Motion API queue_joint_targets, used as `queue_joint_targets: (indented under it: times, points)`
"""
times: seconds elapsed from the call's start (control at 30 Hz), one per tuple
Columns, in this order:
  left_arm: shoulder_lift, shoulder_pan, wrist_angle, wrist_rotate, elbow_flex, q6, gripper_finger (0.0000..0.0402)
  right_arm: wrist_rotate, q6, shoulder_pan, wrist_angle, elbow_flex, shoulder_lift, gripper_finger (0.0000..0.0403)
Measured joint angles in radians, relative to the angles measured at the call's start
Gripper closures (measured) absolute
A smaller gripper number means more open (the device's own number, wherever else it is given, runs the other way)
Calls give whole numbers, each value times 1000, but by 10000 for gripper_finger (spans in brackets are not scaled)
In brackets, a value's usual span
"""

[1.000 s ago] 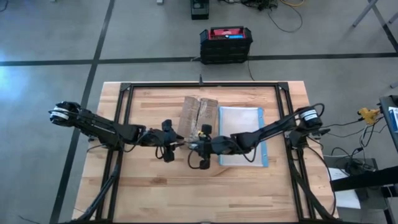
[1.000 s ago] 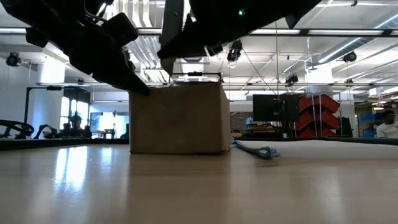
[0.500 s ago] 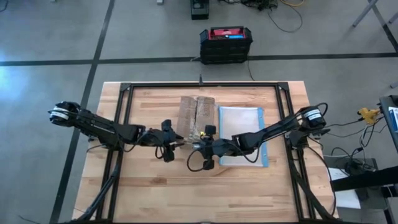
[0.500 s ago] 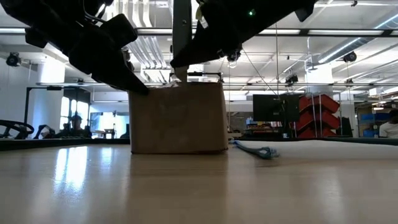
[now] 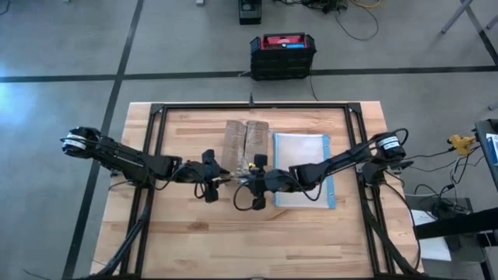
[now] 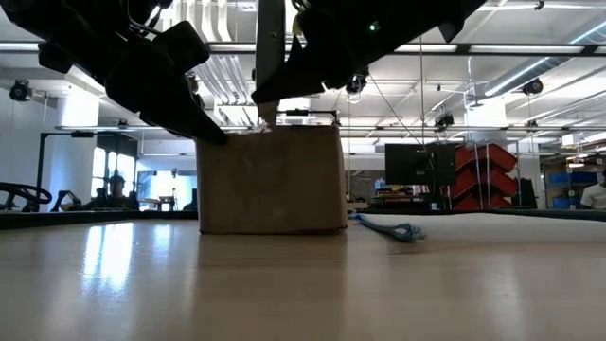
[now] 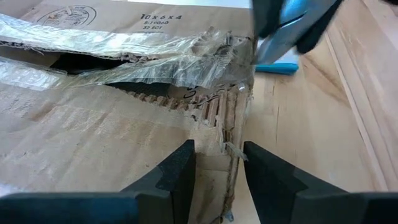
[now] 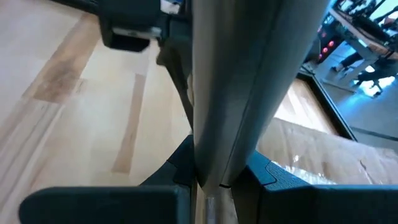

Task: Unpack boxes
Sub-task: Open the cardboard box using the silver cutter

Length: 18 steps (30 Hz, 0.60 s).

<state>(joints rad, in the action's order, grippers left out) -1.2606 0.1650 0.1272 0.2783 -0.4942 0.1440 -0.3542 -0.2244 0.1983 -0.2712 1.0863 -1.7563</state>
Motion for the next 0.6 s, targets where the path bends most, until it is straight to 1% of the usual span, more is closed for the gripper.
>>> queue_joint_targets:
  times: [0.27, 0.33, 0.43, 0.6]
  points:
    - [0, 0, 1, 0, 0, 0, 282, 13, -13, -5, -11, 0, -13, 361]
    - [0, 0, 0, -1, 0, 1, 281, 7, -15, -5, 25, 0, 0, 361]
    - [0, 2, -2, -1, 0, 7, 282, -33, -13, 0, 92, 0, 16, 361]
    - [0, 6, -6, 0, 0, 8, 281, -54, 5, 21, 174, -1, 49, 361]
